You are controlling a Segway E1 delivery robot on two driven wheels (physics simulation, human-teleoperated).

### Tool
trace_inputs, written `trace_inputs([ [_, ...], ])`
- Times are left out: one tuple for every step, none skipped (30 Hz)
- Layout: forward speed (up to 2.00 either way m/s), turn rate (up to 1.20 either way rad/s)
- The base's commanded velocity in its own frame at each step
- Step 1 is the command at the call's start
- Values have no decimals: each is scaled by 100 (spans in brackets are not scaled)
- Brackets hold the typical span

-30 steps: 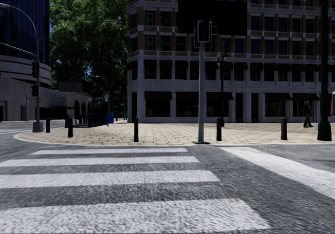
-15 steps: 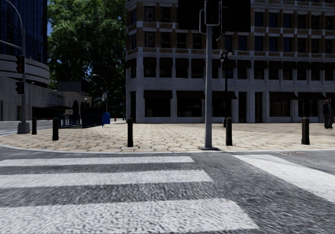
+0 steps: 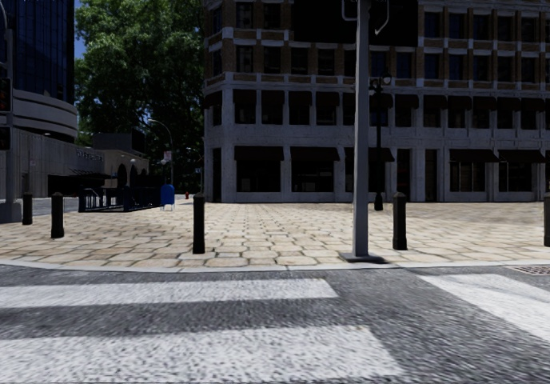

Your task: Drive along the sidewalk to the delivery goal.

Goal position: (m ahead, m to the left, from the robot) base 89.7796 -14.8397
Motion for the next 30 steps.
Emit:
trace_inputs([
  [196,19],
  [196,19],
  [196,20],
  [196,20],
  [196,20],
  [196,20],
  [196,20],
  [196,20],
  [196,20],
  [196,20],
  [196,20],
  [196,21],
  [196,21],
  [196,21],
  [196,21],
  [196,13],
  [196,0],
  [196,0],
  [196,0],
  [196,0],
  [196,0],
  [196,0],
  [196,0],
  [196,0],
  [196,0],
  [196,0],
  [196,0],
  [196,0],
  [185,0],
  [172,0],
])
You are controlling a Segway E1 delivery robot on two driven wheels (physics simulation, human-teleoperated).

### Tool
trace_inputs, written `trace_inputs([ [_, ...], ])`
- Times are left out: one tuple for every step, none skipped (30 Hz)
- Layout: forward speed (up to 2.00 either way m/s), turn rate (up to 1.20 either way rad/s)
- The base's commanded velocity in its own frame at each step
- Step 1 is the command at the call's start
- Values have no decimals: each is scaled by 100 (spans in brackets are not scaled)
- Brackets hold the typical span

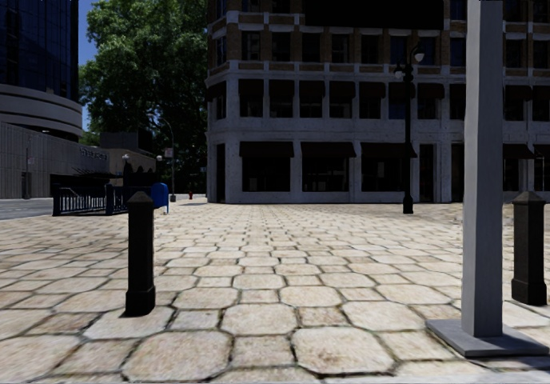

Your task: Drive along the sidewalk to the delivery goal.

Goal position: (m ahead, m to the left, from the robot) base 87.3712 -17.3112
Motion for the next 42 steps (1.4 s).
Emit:
trace_inputs([
  [167,0],
  [165,0],
  [165,0],
  [164,0],
  [164,0],
  [164,0],
  [164,0],
  [164,0],
  [164,0],
  [164,0],
  [164,0],
  [164,0],
  [164,0],
  [164,0],
  [164,0],
  [164,0],
  [164,0],
  [164,0],
  [164,0],
  [164,0],
  [164,0],
  [164,0],
  [164,0],
  [164,0],
  [164,0],
  [164,3],
  [164,7],
  [164,11],
  [164,13],
  [164,13],
  [164,16],
  [164,19],
  [164,21],
  [164,21],
  [164,21],
  [164,21],
  [164,22],
  [164,25],
  [164,31],
  [164,31],
  [164,34],
  [164,35],
])
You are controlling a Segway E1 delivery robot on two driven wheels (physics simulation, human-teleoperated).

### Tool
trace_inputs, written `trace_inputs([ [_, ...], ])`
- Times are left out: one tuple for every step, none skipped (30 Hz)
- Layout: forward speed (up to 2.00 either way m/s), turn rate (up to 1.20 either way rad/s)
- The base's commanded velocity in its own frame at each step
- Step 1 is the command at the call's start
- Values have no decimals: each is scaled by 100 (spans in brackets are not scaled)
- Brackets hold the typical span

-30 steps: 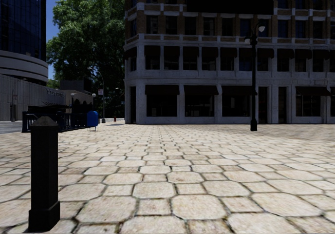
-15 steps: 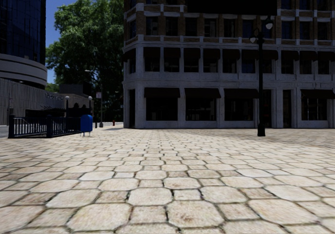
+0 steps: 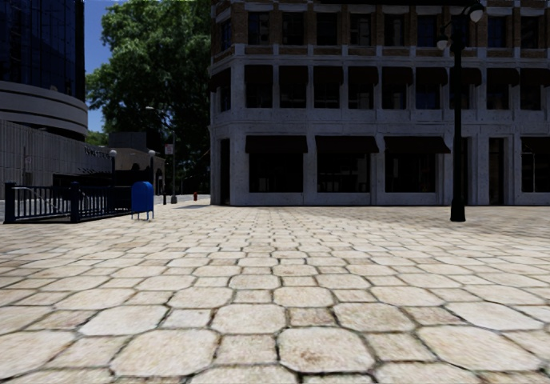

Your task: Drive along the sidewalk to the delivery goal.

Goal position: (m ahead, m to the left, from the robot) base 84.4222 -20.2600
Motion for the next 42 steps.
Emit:
trace_inputs([
  [164,35],
  [164,35],
  [164,35],
  [164,35],
  [171,35],
  [192,35],
  [197,35],
  [197,35],
  [199,35],
  [199,35],
  [199,35],
  [199,35],
  [199,35],
  [199,35],
  [199,35],
  [199,35],
  [199,35],
  [199,35],
  [199,35],
  [199,35],
  [199,35],
  [199,35],
  [199,35],
  [199,35],
  [199,35],
  [199,31],
  [199,31],
  [199,23],
  [199,0],
  [199,0],
  [199,0],
  [199,0],
  [199,0],
  [199,0],
  [199,0],
  [199,0],
  [199,0],
  [199,0],
  [199,0],
  [199,0],
  [199,0],
  [199,0],
])
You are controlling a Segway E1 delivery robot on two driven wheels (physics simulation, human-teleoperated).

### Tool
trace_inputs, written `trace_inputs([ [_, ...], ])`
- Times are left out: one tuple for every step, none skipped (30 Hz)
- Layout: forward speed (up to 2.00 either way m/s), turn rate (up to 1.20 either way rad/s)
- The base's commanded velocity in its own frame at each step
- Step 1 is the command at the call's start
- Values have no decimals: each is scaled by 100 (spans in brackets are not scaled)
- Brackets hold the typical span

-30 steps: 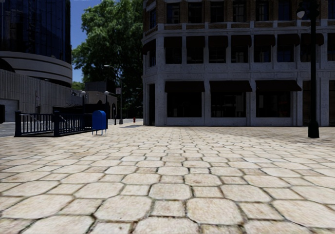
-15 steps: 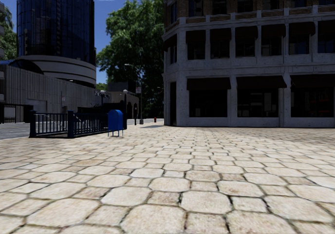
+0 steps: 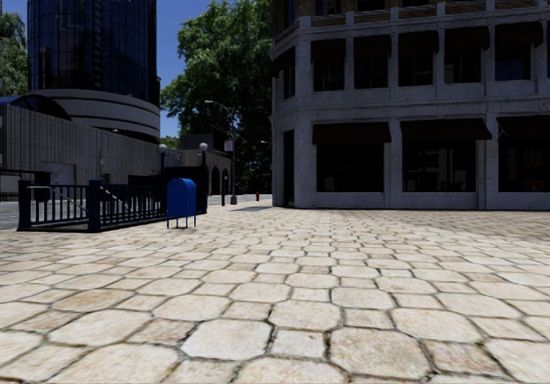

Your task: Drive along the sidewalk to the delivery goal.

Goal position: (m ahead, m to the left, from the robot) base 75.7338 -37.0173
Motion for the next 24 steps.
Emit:
trace_inputs([
  [199,0],
  [199,0],
  [199,0],
  [199,0],
  [199,0],
  [199,0],
  [199,0],
  [199,0],
  [199,0],
  [199,0],
  [199,0],
  [199,0],
  [199,0],
  [199,0],
  [199,0],
  [199,0],
  [199,0],
  [199,0],
  [199,0],
  [199,0],
  [199,0],
  [199,0],
  [199,0],
  [199,0],
])
